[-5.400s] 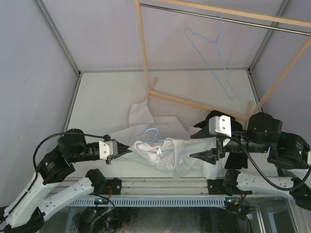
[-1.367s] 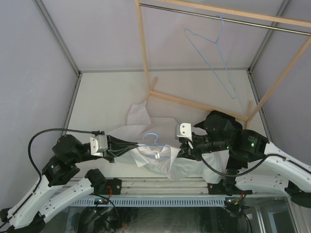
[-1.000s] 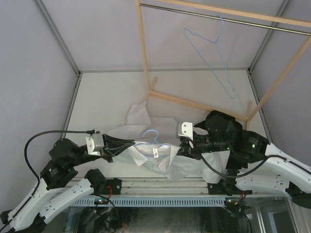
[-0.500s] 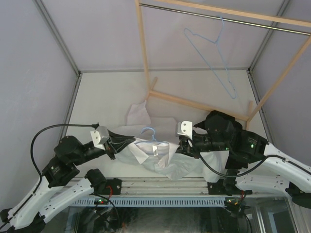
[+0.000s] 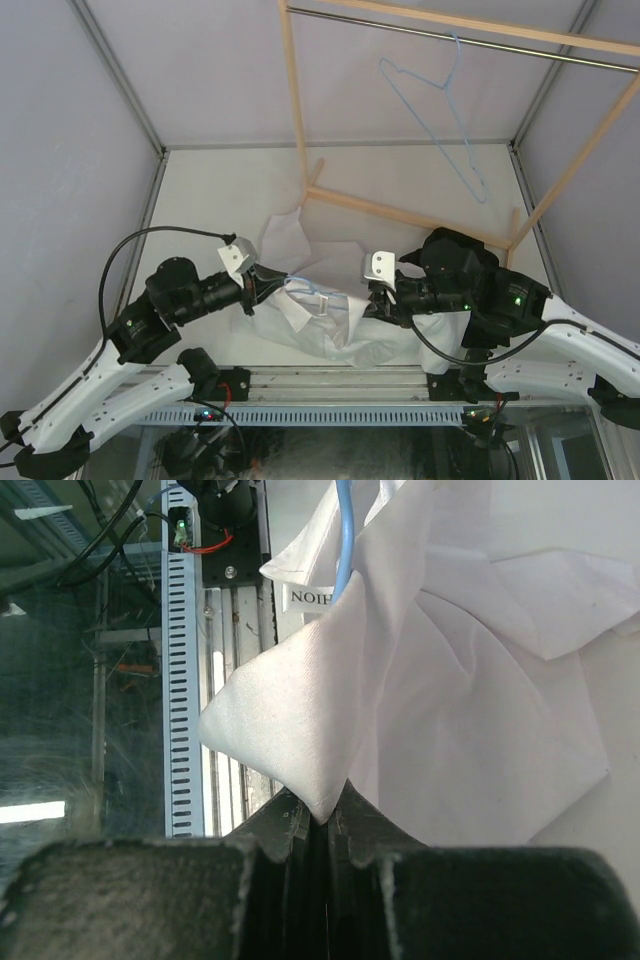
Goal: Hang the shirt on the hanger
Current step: Hang the shirt on the hanger.
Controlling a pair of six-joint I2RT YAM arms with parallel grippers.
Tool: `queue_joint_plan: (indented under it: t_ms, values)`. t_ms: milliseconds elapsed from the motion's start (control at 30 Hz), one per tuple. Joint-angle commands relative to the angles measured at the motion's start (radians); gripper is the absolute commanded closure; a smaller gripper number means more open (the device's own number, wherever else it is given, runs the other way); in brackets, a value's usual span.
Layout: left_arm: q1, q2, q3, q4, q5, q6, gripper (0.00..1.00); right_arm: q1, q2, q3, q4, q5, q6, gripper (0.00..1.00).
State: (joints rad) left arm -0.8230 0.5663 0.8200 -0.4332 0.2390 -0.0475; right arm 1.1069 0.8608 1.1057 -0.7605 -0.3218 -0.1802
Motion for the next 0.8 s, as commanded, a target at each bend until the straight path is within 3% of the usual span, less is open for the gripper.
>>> queue_joint_plan:
  t_ms: [0, 433, 767]
  values:
    - [0.008, -0.006, 0.068, -0.053, -0.158, -0.014, 1.0, 0.01, -0.024, 0.019, 0.031, -0.012, -0.021, 1.0]
    - [0.008, -0.101, 0.086, -0.073, -0.279, -0.074, 1.0, 0.008, -0.043, -0.01, 0.038, 0.035, -0.004, 1.0]
    - [0.008, -0.205, 0.098, -0.009, -0.075, -0.07, 1.0, -0.02, -0.045, -0.04, 0.14, 0.2, 0.107, 1.0]
